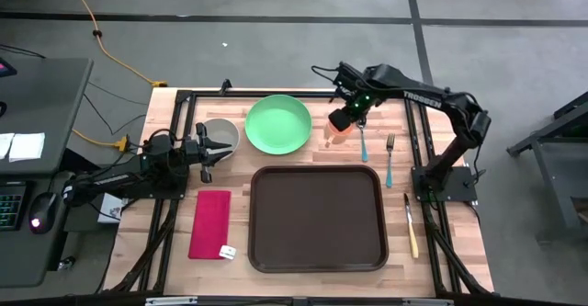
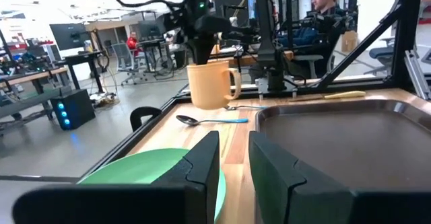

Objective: Set up tray
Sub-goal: Put the orange mug on the top left of the black tray

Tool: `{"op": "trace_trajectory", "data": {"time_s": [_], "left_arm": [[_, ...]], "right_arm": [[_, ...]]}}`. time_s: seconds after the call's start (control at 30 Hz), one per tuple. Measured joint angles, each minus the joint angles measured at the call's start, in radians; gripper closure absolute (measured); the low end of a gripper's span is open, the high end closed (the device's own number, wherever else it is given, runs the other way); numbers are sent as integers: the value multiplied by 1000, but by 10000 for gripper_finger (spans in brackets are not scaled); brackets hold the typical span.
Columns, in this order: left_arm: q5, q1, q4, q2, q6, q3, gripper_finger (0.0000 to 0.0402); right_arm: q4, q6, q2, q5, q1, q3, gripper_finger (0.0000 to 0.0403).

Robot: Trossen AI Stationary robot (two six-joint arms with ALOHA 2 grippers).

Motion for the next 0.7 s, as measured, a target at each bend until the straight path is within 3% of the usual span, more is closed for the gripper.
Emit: {"op": "trace_trajectory", "data": {"time_s": [0.43, 0.7], "left_arm": [[1, 0, 0, 0, -2, 0, 289], [1, 0, 0, 0, -78, 0, 289]], "right_arm": [[-3, 106, -11, 0, 92, 1, 403], [60, 175, -11, -10, 120, 1, 403]]}}
